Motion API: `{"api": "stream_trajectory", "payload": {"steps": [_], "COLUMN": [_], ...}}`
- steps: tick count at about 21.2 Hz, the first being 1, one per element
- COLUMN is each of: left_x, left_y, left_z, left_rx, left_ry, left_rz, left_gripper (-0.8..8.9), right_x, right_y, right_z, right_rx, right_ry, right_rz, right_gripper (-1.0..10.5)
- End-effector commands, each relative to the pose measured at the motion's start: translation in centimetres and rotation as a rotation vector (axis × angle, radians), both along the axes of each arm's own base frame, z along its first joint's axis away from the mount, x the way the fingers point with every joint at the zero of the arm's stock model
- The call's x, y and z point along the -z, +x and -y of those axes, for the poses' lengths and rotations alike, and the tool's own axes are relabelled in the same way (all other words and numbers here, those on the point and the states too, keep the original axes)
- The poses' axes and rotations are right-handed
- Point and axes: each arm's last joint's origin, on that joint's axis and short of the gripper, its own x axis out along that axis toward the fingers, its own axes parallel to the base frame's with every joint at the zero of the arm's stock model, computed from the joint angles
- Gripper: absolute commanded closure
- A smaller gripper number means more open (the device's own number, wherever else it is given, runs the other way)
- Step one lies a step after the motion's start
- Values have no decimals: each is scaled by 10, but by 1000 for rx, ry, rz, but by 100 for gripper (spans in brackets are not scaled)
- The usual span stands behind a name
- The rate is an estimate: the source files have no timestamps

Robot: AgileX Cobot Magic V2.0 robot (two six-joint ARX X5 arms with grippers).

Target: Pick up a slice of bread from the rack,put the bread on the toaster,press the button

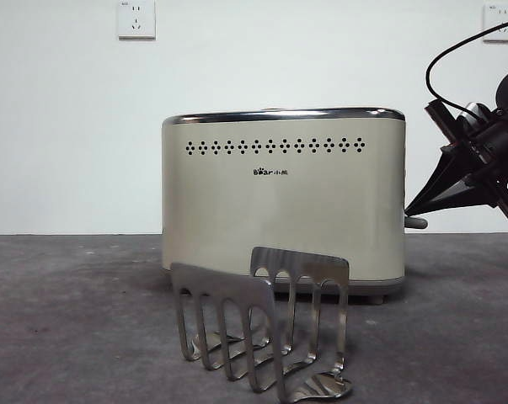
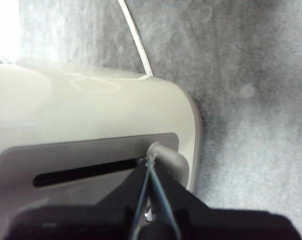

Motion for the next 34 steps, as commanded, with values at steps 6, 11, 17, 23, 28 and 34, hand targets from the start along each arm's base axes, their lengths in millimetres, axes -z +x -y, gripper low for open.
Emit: {"api": "stream_trajectory", "payload": {"steps": [6, 11, 17, 23, 28, 34], "left_x": [2, 2, 2, 2, 2, 2], "left_y": [0, 0, 0, 0, 0, 0], "left_z": [0, 0, 0, 0, 0, 0], "left_rx": [1, 1, 1, 10, 10, 19], "left_ry": [7, 7, 7, 12, 12, 17], "left_rz": [1, 1, 1, 4, 5, 8], "left_gripper": [818, 818, 818, 818, 818, 820], "right_x": [24, 5, -17, -47, -87, -151], "right_y": [-7, -11, -15, -20, -34, -68], "right_z": [-1, -1, -2, -2, -3, -3], "right_rx": [13, 15, 6, 8, 7, 14], "right_ry": [-66, -68, -47, -49, -53, -121], "right_rz": [-98, -41, 30, 116, 193, 323], "right_gripper": [954, 954, 954, 954, 953, 954]}}
